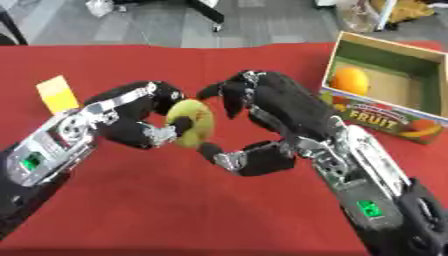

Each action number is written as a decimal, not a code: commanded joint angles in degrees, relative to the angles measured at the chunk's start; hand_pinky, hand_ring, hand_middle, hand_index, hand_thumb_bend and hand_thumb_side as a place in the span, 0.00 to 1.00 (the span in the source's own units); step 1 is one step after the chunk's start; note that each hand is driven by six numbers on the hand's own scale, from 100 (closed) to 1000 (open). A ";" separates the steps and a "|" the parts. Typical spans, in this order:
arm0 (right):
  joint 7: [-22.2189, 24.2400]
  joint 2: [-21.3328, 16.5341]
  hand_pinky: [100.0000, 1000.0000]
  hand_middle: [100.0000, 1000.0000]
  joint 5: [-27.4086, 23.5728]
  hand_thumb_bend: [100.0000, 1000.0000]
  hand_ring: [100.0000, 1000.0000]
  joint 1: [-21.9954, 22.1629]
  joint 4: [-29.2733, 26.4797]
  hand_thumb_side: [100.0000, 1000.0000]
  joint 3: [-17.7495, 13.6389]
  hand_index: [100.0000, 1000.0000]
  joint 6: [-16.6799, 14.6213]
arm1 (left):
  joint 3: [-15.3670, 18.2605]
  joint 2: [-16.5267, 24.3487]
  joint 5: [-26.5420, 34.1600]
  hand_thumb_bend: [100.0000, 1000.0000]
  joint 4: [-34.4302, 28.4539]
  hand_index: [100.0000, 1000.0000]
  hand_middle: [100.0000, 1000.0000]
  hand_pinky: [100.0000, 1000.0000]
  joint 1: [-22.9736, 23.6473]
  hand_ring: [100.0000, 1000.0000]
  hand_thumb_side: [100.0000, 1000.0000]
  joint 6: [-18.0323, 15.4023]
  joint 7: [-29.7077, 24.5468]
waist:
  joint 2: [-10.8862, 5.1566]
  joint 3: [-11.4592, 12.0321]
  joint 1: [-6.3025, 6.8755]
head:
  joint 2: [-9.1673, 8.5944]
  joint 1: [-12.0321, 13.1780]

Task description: Pick up the objects with one hand, pass them to the other hand, and then place them into the box on the other side of the table.

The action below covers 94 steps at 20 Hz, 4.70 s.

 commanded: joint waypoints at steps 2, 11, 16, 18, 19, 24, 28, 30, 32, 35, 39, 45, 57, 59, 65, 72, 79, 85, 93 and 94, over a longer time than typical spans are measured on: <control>0.33 -0.03 0.36 0.32 0.67 0.29 0.41 -0.98 -0.49 0.35 0.05 0.75 -0.07 | 0.27 0.06 0.60 0.00 -1.43 0.46 0.37 0.46 -1.54 0.46 0.17 0.15 -0.26 | 0.00 0.14 -0.35 | 0.32 -0.22; 0.28 0.09 0.36 0.32 1.68 0.27 0.41 -0.89 0.10 0.33 0.21 0.74 -0.18 | 0.30 0.12 1.22 0.01 -3.02 0.46 0.37 0.46 -1.59 0.46 0.18 0.52 -0.64 | -0.02 0.23 -0.33 | 0.32 -0.28; -0.44 -0.13 0.36 0.32 3.37 0.23 0.41 -0.72 0.09 0.29 0.14 0.74 -0.49 | 0.04 0.24 2.01 0.00 -3.72 0.47 0.38 0.48 -1.50 0.48 0.20 0.57 -1.54 | -0.06 0.23 -0.35 | 0.32 -0.26; -0.86 -0.60 0.37 0.32 4.16 0.21 0.41 -0.27 -0.34 0.27 0.00 0.74 -0.70 | 0.02 0.34 2.23 0.00 -4.02 0.47 0.39 0.48 -1.49 0.48 0.20 0.67 -1.69 | -0.06 0.24 -0.36 | 0.32 -0.26; -1.05 -0.80 0.37 0.32 4.55 0.19 0.41 -0.07 -0.56 0.25 -0.10 0.74 -0.75 | 0.02 0.40 2.33 0.00 -4.17 0.48 0.39 0.48 -1.48 0.48 0.20 0.74 -1.75 | -0.05 0.24 -0.35 | 0.32 -0.25; -1.68 -1.21 0.37 0.35 6.37 0.08 0.42 0.40 -0.94 0.13 -0.37 0.73 -1.02 | 0.03 0.67 2.76 0.00 -4.80 0.48 0.39 0.48 -1.36 0.48 0.20 1.09 -1.95 | 0.00 0.23 -0.35 | 0.32 -0.30; -2.75 -1.30 0.37 0.36 8.26 0.00 0.42 0.56 -0.75 0.06 -0.64 0.62 -1.21 | 0.13 0.88 3.11 0.00 -5.31 0.48 0.40 0.49 -1.23 0.48 0.21 1.34 -2.00 | 0.00 0.23 -0.32 | 0.32 -0.31; -3.54 -1.31 0.37 0.35 9.10 0.00 0.41 0.59 -0.60 0.04 -0.70 0.53 -1.20 | 0.22 0.96 3.28 0.00 -5.67 0.49 0.40 0.49 -1.17 0.49 0.22 1.45 -2.08 | -0.02 0.23 -0.30 | 0.32 -0.32; -4.28 -1.30 0.37 0.35 9.70 0.00 0.41 0.61 -0.39 0.03 -0.62 0.48 -1.34 | 0.37 1.00 3.36 0.00 -6.06 0.50 0.41 0.49 -1.11 0.49 0.23 1.51 -2.24 | -0.06 0.23 -0.27 | 0.32 -0.36; -5.38 -1.24 0.36 0.34 10.01 0.00 0.41 0.63 0.05 0.01 -0.55 0.41 -1.80 | 0.61 1.01 3.74 0.04 -6.61 0.53 0.43 0.50 -1.00 0.51 0.29 1.50 -2.65 | -0.10 0.24 -0.24 | 0.32 -0.45; -7.17 -1.15 0.35 0.32 9.87 0.00 0.40 0.62 0.65 0.00 -0.52 0.33 -2.22 | 0.73 0.83 4.92 0.27 -7.29 0.58 0.48 0.52 -1.06 0.54 0.49 1.40 -3.38 | -0.13 0.29 -0.21 | 0.32 -0.49; -9.40 -1.02 0.34 0.31 9.85 0.00 0.39 0.63 1.46 0.00 -0.45 0.30 -2.50 | 1.12 0.57 7.08 0.57 -8.28 0.64 0.54 0.56 -1.17 0.58 0.69 0.78 -4.68 | -0.13 0.31 -0.24 | 0.32 -0.50; -13.63 -1.99 0.35 0.33 9.25 0.00 0.40 1.08 1.33 0.00 -1.86 0.20 -1.84 | 7.00 2.51 6.33 0.69 -9.43 0.73 0.62 0.60 0.93 0.64 0.86 -1.58 -2.02 | -0.24 0.41 -0.36 | 0.32 -0.70; -14.05 -2.39 0.35 0.32 8.63 0.00 0.40 1.20 1.05 0.00 -2.24 0.20 -1.36 | 8.18 3.34 5.20 0.67 -8.84 0.72 0.62 0.60 1.79 0.64 0.87 -1.77 -1.13 | -0.23 0.40 -0.39 | 0.32 -0.71; -14.79 -4.97 0.34 0.32 4.24 0.00 0.40 2.06 -0.27 0.00 -4.20 0.18 1.89 | 13.09 5.71 2.48 0.64 -6.65 0.72 0.62 0.59 5.32 0.64 0.87 -3.06 3.07 | -0.09 0.47 -0.48 | 0.32 -0.83; -17.01 -12.51 0.33 0.33 -1.93 0.00 0.41 3.46 1.11 0.00 -9.72 0.17 7.91 | 18.51 7.18 1.01 0.62 -5.44 0.71 0.61 0.59 10.03 0.64 0.85 -4.90 8.70 | 0.07 0.72 -0.69 | 0.32 -1.16; -22.76 -20.21 0.34 0.33 -8.25 0.00 0.42 3.63 9.50 0.00 -17.69 0.16 14.23 | 21.51 6.21 2.45 0.61 -5.09 0.70 0.61 0.59 15.24 0.63 0.84 -6.45 12.53 | 0.30 1.43 -0.65 | 0.32 -3.30; -25.48 -23.88 0.35 0.34 -13.47 0.00 0.43 0.98 17.95 0.00 -23.96 0.17 19.45 | 23.50 4.81 3.35 0.60 -5.72 0.70 0.61 0.59 18.62 0.64 0.83 -7.72 14.19 | 0.34 2.29 -0.45 | 0.11 -5.42; -28.53 -25.36 0.40 0.39 -20.53 0.00 0.47 -4.86 30.58 0.00 -24.16 0.26 26.47 | 24.91 3.30 3.61 0.60 -6.29 0.70 0.61 0.59 20.39 0.64 0.83 -8.57 15.36 | 0.36 3.97 -0.42 | -0.37 -7.80; -28.43 -25.38 0.43 0.42 -20.69 0.00 0.50 -5.58 32.14 0.02 -23.80 0.33 26.27 | 24.98 3.13 3.63 0.60 -6.31 0.70 0.61 0.59 20.46 0.64 0.83 -8.63 15.42 | 0.39 4.20 -0.46 | -0.45 -8.05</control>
